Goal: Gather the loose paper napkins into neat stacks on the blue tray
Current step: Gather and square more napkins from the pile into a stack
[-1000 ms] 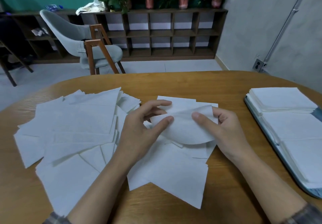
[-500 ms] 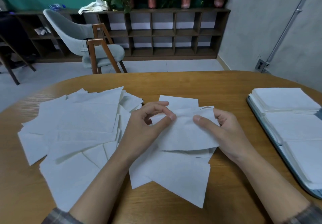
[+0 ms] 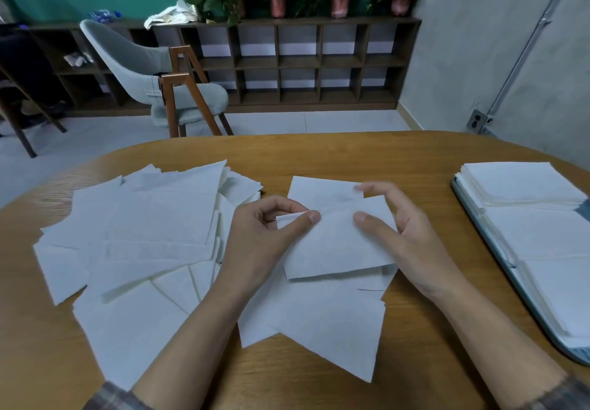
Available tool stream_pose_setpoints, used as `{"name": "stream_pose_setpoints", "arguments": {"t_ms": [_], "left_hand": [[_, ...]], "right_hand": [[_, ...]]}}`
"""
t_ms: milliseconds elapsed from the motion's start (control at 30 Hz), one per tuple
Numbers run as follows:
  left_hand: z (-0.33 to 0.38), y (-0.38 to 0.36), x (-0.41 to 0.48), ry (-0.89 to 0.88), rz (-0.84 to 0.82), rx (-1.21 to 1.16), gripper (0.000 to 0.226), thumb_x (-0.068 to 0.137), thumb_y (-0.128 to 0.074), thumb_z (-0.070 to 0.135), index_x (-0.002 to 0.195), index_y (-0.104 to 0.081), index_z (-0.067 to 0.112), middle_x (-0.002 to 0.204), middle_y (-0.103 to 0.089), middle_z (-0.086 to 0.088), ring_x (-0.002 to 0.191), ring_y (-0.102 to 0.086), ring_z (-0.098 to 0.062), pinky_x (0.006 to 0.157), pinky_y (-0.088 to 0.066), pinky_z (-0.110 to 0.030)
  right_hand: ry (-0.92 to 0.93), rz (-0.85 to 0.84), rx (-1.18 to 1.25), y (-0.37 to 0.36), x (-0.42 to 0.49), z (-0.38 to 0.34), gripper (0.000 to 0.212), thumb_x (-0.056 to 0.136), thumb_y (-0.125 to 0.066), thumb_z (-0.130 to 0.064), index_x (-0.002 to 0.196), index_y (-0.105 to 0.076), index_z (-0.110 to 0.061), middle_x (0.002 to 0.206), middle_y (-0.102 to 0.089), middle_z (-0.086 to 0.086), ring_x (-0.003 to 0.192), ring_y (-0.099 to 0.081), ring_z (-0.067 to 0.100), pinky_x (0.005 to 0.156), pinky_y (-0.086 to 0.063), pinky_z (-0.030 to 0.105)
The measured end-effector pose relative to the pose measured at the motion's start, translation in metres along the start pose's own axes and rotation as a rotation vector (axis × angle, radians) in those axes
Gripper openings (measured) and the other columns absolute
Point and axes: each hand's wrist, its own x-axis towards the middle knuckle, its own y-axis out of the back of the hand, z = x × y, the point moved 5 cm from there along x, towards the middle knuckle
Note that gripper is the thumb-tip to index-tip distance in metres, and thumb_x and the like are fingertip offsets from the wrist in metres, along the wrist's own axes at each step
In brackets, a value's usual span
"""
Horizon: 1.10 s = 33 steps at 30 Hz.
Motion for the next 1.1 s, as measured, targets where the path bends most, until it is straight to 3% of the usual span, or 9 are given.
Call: {"name": "stream_pose_setpoints", "arguments": {"t_ms": [67, 167, 267, 433, 533, 733, 800, 933, 1100], "left_hand": [[0.0, 0.0, -0.001, -0.006, 0.041, 0.043, 0.016, 0.082, -0.09, 0.025, 0.083, -0.078, 0.015, 0.087, -0.08, 0.006, 0.054, -0.044, -0.003, 0.055, -0.036, -0.014], [-0.001, -0.003, -0.004, -0.077, 0.097, 0.138, 0.02, 0.082, -0.09, 0.027, 0.09, -0.072, 0.023, 0.089, -0.077, 0.008, 0.058, -0.047, -0.004, 0.058, -0.037, -0.016], [0.0, -0.01, -0.006, -0.232, 0.079, 0.286, 0.038, 0.082, -0.091, 0.026, 0.107, -0.062, 0.026, 0.106, -0.066, 0.014, 0.096, -0.064, -0.003, 0.075, -0.048, -0.015], [-0.011, -0.037, -0.015, -0.372, -0.332, 0.641, 0.034, 0.083, -0.085, 0.047, 0.108, -0.066, 0.033, 0.116, -0.06, 0.02, 0.114, -0.056, -0.003, 0.095, -0.045, -0.029], [-0.018, -0.044, -0.018, -0.403, -0.386, 0.721, 0.034, 0.086, -0.08, 0.051, 0.113, -0.072, 0.033, 0.119, -0.064, 0.021, 0.114, -0.057, -0.002, 0.097, -0.046, -0.034], [-0.011, -0.036, -0.016, -0.424, -0.293, 0.646, 0.008, 0.096, -0.072, 0.029, 0.104, -0.075, 0.026, 0.104, -0.074, 0.017, 0.092, -0.064, 0.003, 0.082, -0.054, -0.029], [-0.003, -0.032, -0.017, -0.407, -0.238, 0.563, 0.007, 0.096, -0.068, 0.026, 0.102, -0.07, 0.023, 0.099, -0.074, 0.016, 0.083, -0.066, 0.0, 0.075, -0.053, -0.031], [0.015, -0.018, -0.016, -0.38, -0.111, 0.362, 0.009, 0.093, -0.068, 0.011, 0.097, -0.064, 0.017, 0.091, -0.07, 0.012, 0.076, -0.067, -0.016, 0.071, -0.052, -0.033], [0.022, -0.005, -0.01, -0.261, -0.038, 0.146, 0.025, 0.091, -0.067, -0.007, 0.098, -0.068, 0.016, 0.095, -0.071, 0.014, 0.092, -0.067, -0.011, 0.08, -0.049, -0.015]], "right_hand": [[0.018, -0.055, -0.02, -0.001, -0.001, -0.002, 0.052, 0.093, -0.074, -0.017, 0.135, -0.054, -0.041, 0.113, -0.077, 0.005, 0.098, -0.076, 0.022, 0.076, -0.062, 0.03], [0.097, -0.049, -0.241, 0.001, 0.001, -0.002, 0.028, 0.096, -0.072, -0.007, 0.114, -0.077, -0.027, 0.109, -0.078, -0.012, 0.105, -0.071, 0.005, 0.086, -0.054, 0.018], [0.066, 0.132, -0.31, 0.014, 0.006, 0.005, 0.024, 0.1, -0.067, -0.003, 0.1, -0.084, -0.02, 0.102, -0.078, -0.023, 0.103, -0.066, -0.012, 0.083, -0.044, 0.003], [0.097, 0.362, -0.322, 0.039, 0.011, 0.008, 0.023, 0.099, -0.068, -0.007, 0.108, -0.082, -0.023, 0.105, -0.071, -0.038, 0.105, -0.06, -0.021, 0.081, -0.041, -0.002], [0.112, 0.353, -0.333, 0.038, 0.01, 0.01, 0.027, 0.098, -0.07, -0.007, 0.112, -0.08, -0.028, 0.107, -0.07, -0.041, 0.107, -0.061, -0.018, 0.081, -0.046, 0.003], [0.156, 0.301, -0.424, 0.033, 0.012, 0.011, 0.037, 0.101, -0.062, -0.002, 0.122, -0.078, -0.028, 0.12, -0.072, -0.029, 0.12, -0.06, -0.012, 0.103, -0.049, 0.017], [0.179, 0.283, -0.449, 0.031, 0.012, 0.01, 0.035, 0.102, -0.062, -0.005, 0.124, -0.077, -0.026, 0.125, -0.071, -0.025, 0.122, -0.058, -0.012, 0.105, -0.046, 0.014], [0.192, 0.204, -0.398, 0.027, 0.011, 0.002, 0.028, 0.101, -0.07, -0.028, 0.128, -0.074, -0.027, 0.131, -0.07, -0.021, 0.126, -0.055, -0.013, 0.096, -0.038, 0.0], [0.168, 0.024, -0.282, 0.016, 0.008, -0.001, 0.059, 0.084, -0.065, -0.065, 0.132, -0.071, -0.03, 0.136, -0.067, -0.022, 0.133, -0.053, -0.008, 0.1, -0.038, 0.002]]}}
